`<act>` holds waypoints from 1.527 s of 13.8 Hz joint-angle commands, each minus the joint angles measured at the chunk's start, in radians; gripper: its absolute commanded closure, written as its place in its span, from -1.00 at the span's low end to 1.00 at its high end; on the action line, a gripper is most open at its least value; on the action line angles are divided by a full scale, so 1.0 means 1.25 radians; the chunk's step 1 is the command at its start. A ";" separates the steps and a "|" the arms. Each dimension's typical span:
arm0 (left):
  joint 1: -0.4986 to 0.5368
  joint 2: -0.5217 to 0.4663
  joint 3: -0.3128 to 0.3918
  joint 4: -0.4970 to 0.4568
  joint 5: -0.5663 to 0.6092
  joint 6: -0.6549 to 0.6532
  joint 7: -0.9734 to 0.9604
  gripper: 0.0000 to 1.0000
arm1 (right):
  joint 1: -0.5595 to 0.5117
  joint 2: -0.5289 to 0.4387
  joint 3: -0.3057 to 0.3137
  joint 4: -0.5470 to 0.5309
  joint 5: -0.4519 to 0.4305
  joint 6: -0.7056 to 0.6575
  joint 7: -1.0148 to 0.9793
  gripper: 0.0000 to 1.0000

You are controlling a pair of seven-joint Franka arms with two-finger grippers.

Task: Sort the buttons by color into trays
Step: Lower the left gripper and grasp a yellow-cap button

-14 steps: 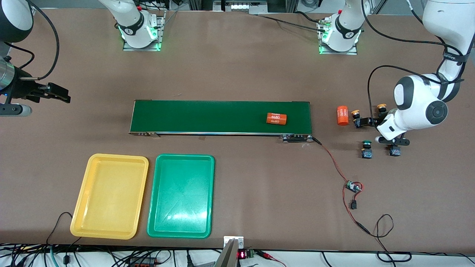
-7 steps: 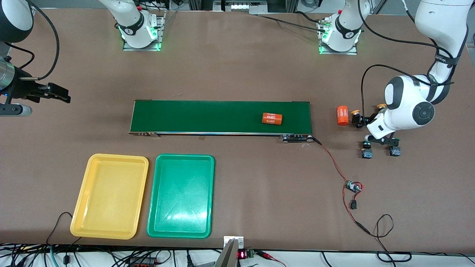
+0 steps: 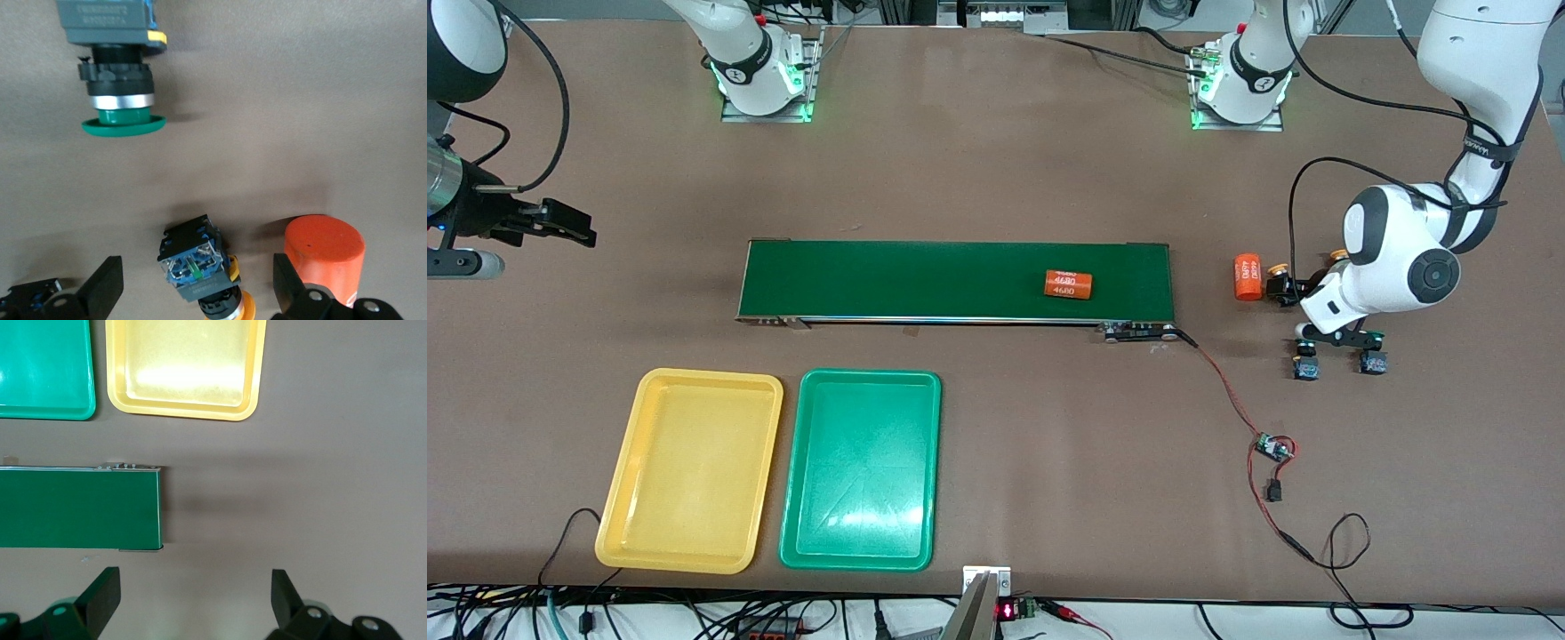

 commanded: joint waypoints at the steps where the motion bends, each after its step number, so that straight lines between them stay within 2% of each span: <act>1: -0.004 0.000 0.003 -0.009 -0.012 0.011 0.004 -0.81 | -0.002 0.004 0.002 0.010 0.011 -0.006 -0.010 -1.00; 2: -0.004 0.000 0.003 -0.012 -0.012 0.011 0.004 -0.77 | -0.002 0.004 0.002 0.010 0.011 -0.006 -0.010 -1.00; 4: -0.003 -0.002 0.003 -0.020 -0.012 0.014 0.004 -0.50 | -0.002 0.004 0.002 0.010 0.011 -0.008 -0.010 -1.00; 5: -0.003 -0.002 0.003 -0.022 -0.012 0.022 0.004 -0.20 | -0.002 0.004 0.002 0.010 0.011 -0.009 -0.010 -1.00; 9: -0.002 -0.003 0.003 -0.030 -0.012 0.024 0.004 0.62 | -0.003 0.004 0.002 0.010 0.011 -0.010 -0.010 -1.00; 11: -0.003 -0.014 0.003 -0.025 -0.011 0.015 0.005 0.84 | -0.002 0.004 0.002 0.010 0.011 -0.010 -0.010 -1.00; 16: -0.008 -0.092 -0.013 0.002 -0.004 0.009 -0.002 0.92 | -0.002 0.004 0.002 0.010 0.011 -0.010 -0.010 -1.00; 18: -0.014 -0.101 -0.014 0.036 -0.004 -0.004 -0.007 0.92 | 0.000 0.004 0.002 0.010 0.011 -0.010 -0.009 -1.00; 21: -0.065 -0.105 -0.024 0.081 -0.011 -0.035 -0.034 0.97 | 0.003 0.004 0.002 0.011 0.011 -0.011 -0.006 -1.00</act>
